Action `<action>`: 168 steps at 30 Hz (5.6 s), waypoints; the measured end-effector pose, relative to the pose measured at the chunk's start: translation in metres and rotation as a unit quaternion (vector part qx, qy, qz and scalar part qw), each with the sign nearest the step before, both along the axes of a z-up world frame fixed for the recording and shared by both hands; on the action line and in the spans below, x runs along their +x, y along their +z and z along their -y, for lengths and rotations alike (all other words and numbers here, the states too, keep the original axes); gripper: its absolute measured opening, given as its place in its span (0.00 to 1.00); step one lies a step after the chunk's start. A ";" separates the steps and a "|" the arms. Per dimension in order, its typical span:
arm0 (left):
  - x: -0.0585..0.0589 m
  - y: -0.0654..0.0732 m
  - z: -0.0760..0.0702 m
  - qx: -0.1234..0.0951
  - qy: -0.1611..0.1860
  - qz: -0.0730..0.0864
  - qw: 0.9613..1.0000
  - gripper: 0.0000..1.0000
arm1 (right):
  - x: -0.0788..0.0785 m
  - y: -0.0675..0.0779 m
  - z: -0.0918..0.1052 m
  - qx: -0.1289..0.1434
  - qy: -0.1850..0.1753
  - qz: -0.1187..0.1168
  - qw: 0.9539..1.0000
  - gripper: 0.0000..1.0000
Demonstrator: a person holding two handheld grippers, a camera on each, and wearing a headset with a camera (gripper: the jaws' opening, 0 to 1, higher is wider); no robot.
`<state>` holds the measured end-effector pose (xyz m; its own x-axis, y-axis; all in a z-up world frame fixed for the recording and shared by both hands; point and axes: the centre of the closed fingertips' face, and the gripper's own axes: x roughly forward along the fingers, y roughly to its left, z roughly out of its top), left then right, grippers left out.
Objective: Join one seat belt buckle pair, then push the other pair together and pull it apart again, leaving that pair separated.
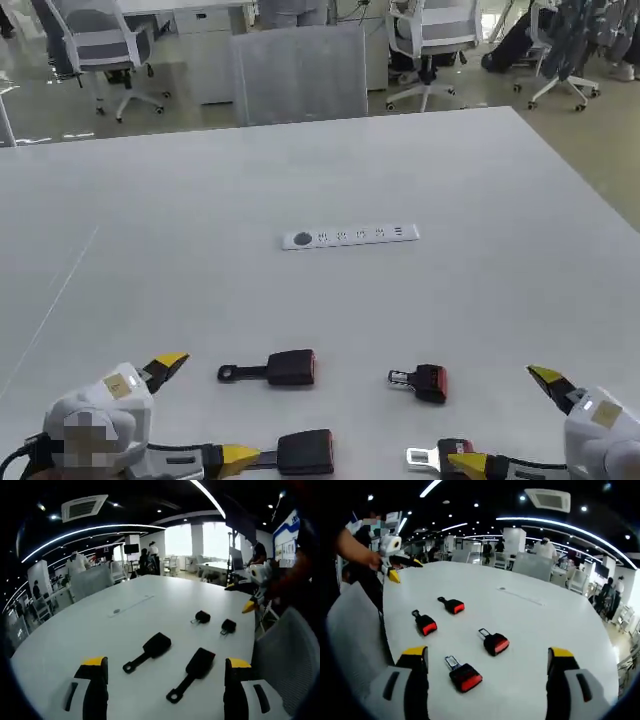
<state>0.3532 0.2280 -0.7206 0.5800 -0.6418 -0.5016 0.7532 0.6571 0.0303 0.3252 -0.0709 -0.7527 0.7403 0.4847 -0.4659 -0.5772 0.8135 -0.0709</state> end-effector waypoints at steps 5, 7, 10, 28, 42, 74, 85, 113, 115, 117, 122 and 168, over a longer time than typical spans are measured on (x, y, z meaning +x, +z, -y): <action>0.001 -0.001 0.001 -0.002 -0.002 -0.001 1.000 1.00 | 0.001 0.000 -0.002 0.002 0.000 0.002 1.000 1.00; 0.000 -0.001 0.002 -0.002 -0.003 -0.002 1.000 1.00 | 0.001 0.001 -0.002 0.003 0.000 0.002 1.000 1.00; 0.000 -0.002 0.002 -0.005 0.000 -0.003 1.000 1.00 | 0.001 0.001 -0.002 0.003 -0.001 0.004 1.000 1.00; -0.003 -0.003 0.002 -0.005 -0.005 -0.003 1.000 1.00 | 0.001 0.003 -0.001 0.003 -0.003 0.004 1.000 1.00; -0.003 -0.003 0.006 -0.002 -0.013 -0.002 1.000 1.00 | 0.001 0.004 0.001 0.006 -0.008 0.006 1.000 1.00; -0.002 -0.004 0.011 0.000 -0.020 -0.006 1.000 1.00 | -0.004 0.001 0.007 0.005 -0.012 0.001 1.000 1.00; -0.002 -0.004 0.011 -0.001 -0.020 -0.007 1.000 1.00 | -0.003 0.001 0.005 0.008 -0.012 0.001 1.000 1.00; -0.005 -0.011 0.020 0.011 -0.037 -0.012 0.999 1.00 | -0.007 -0.010 0.004 0.006 0.015 -0.015 1.000 0.98; -0.005 -0.013 0.021 0.012 -0.038 -0.014 0.999 1.00 | -0.008 -0.011 0.002 0.006 0.020 -0.017 1.000 0.98; -0.005 -0.014 0.022 0.013 -0.040 -0.014 0.999 1.00 | -0.009 -0.011 0.001 0.005 0.024 -0.018 1.000 0.98; -0.003 -0.016 0.024 0.016 -0.043 -0.015 0.999 1.00 | -0.010 -0.018 -0.001 0.002 0.038 -0.029 0.999 0.97; -0.009 -0.068 0.061 0.079 -0.143 -0.055 0.985 0.92 | -0.014 -0.072 -0.013 -0.027 0.157 -0.112 0.981 0.81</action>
<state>0.3442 0.1675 -0.7882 0.3238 -0.6806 -0.6573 0.9114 0.4109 0.0235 0.3110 -0.0576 -0.8250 0.4348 0.6430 -0.6304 -0.8048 0.5915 0.0483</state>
